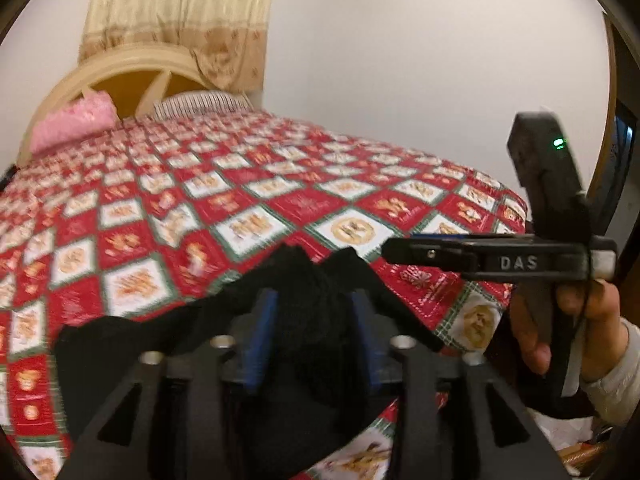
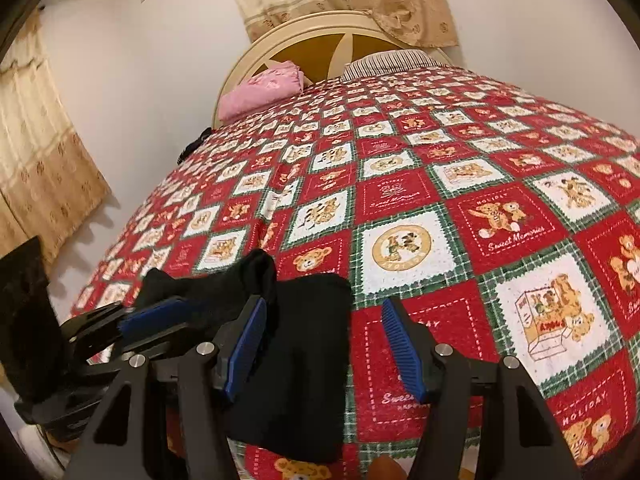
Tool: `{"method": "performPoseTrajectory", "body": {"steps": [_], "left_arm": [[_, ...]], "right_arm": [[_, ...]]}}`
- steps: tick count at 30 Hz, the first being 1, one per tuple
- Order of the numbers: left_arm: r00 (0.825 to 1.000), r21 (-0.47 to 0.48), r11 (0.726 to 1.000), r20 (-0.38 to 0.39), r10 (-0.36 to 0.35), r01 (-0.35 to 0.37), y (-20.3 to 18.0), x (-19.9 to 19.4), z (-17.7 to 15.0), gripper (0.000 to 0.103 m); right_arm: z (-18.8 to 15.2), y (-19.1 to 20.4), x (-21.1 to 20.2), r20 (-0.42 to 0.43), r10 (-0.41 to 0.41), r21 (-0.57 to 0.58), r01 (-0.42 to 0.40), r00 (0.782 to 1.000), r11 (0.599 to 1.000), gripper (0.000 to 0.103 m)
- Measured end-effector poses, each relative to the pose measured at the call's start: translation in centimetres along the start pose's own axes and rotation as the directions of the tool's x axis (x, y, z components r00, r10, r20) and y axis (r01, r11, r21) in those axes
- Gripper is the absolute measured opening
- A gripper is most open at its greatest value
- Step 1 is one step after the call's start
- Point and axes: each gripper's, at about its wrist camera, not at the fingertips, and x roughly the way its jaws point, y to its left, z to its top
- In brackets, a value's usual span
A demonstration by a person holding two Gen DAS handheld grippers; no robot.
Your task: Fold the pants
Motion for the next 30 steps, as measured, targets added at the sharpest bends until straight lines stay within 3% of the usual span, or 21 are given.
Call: {"method": "performPoseTrajectory", "body": {"steps": [1, 2, 9, 13, 17, 21, 28, 30], "left_arm": [[0.999, 0.003, 1.0, 0.022, 0.024, -0.024, 0.5, -0.9, -0.2, 0.064], [0.998, 0.003, 0.999, 0.035, 0.048, -0.048, 1.2, -1.6, -0.4, 0.066], [0.971, -0.073, 0.968, 0.004, 0.24, -0.239, 7.4, -3.4, -2.5, 0.067], [0.967, -0.135, 0.957, -0.017, 0.256, -0.256, 9.3, -2.9, -3.4, 0.067], [0.963, -0.121, 0.956, -0.022, 0.268, -0.268, 9.2, -2.1, -4.0, 0.067], [0.963, -0.11, 0.956, -0.029, 0.269, -0.271, 9.2, -2.2, -4.7, 0.067], [0.965, -0.154, 0.953, -0.057, 0.256, -0.262, 10.5, -2.1, -5.5, 0.067], [0.966, -0.163, 0.952, -0.062, 0.253, -0.26, 10.7, -2.0, -5.4, 0.067]], "right_arm": [[0.0, 0.1, 0.0, -0.002, 0.01, 0.005, -0.01, 1.0, 1.0, 0.062], [0.0, 0.3, 0.0, -0.008, 0.022, 0.009, -0.022, 1.0, 1.0, 0.062], [-0.5, 1.9, 2.4, -0.075, 0.123, 0.08, -0.117, 0.99, 0.99, 0.062], [-0.1, 2.4, 3.2, -0.096, 0.141, 0.147, -0.126, 0.985, 0.981, 0.062], [0.2, 3.4, 4.5, -0.143, 0.105, 0.169, -0.08, 0.984, 0.982, 0.062], [-0.2, 4.6, 6.0, -0.211, 0.084, 0.149, -0.053, 0.974, 0.987, 0.062], [-0.7, 5.6, 5.9, -0.24, 0.086, 0.088, -0.066, 0.967, 0.994, 0.06], [-0.6, 5.6, 5.5, -0.227, 0.09, 0.073, -0.075, 0.97, 0.995, 0.036]]}}
